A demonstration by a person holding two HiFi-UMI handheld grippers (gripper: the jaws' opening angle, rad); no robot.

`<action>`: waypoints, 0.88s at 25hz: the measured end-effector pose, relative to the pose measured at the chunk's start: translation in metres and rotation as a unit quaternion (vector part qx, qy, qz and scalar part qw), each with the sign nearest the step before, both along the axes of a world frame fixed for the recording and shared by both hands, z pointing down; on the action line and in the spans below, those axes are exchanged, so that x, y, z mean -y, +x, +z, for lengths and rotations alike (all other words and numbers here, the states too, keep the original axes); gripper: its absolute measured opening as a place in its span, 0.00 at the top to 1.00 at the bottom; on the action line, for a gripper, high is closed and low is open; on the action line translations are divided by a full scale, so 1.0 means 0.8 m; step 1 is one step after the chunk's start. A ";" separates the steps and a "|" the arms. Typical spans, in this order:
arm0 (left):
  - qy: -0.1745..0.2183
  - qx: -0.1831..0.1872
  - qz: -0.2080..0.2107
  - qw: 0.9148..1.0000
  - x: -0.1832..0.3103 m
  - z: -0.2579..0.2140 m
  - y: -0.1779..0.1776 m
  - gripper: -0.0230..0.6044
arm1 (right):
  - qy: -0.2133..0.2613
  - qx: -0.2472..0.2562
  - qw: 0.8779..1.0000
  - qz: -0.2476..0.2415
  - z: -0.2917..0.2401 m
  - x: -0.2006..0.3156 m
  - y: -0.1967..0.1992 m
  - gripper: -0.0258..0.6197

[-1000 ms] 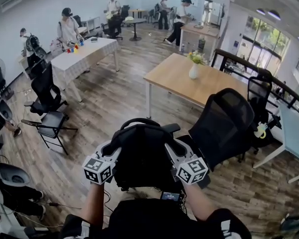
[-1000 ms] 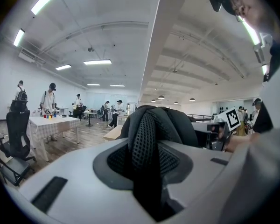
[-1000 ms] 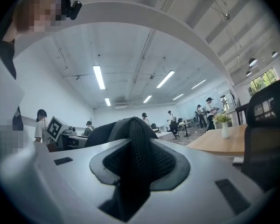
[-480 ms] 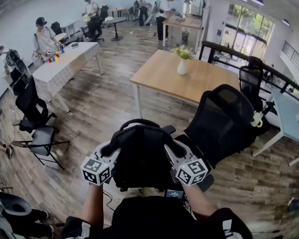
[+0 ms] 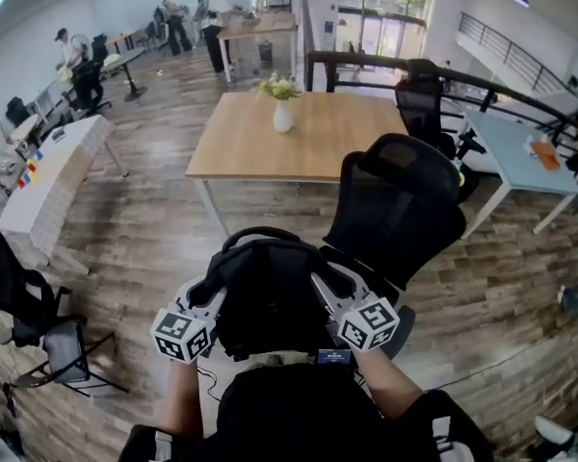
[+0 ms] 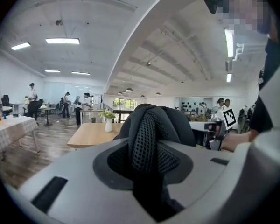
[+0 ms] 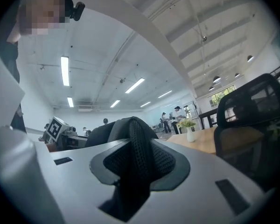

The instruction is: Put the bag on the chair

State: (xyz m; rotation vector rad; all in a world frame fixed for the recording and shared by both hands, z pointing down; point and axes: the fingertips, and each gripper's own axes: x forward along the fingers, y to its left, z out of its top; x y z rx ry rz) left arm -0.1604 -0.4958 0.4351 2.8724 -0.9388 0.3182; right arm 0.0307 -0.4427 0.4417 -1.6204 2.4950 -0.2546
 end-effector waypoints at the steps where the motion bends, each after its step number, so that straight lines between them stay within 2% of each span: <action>1: 0.000 -0.001 0.019 1.000 0.010 0.000 0.007 0.78 | 0.000 -0.001 1.000 0.018 0.000 0.001 0.004 0.77; 5: -0.001 -0.008 0.086 0.996 0.047 -0.001 0.033 0.78 | 0.003 -0.007 0.996 0.084 -0.004 0.008 0.019 0.77; 8: -0.001 -0.008 0.141 0.990 0.065 -0.003 0.059 0.78 | 0.002 -0.008 0.990 0.138 -0.006 0.004 0.032 0.77; 13: -0.007 -0.009 0.236 0.972 0.074 0.002 0.111 0.78 | -0.006 -0.009 0.973 0.230 -0.003 -0.026 0.056 0.77; 16: -0.013 -0.008 0.287 0.958 0.069 0.016 0.150 0.78 | -0.016 -0.004 0.960 0.280 0.010 -0.051 0.073 0.77; 22: -0.037 -0.004 0.357 0.934 0.059 0.035 0.202 0.78 | -0.033 0.002 0.936 0.351 0.022 -0.082 0.095 0.77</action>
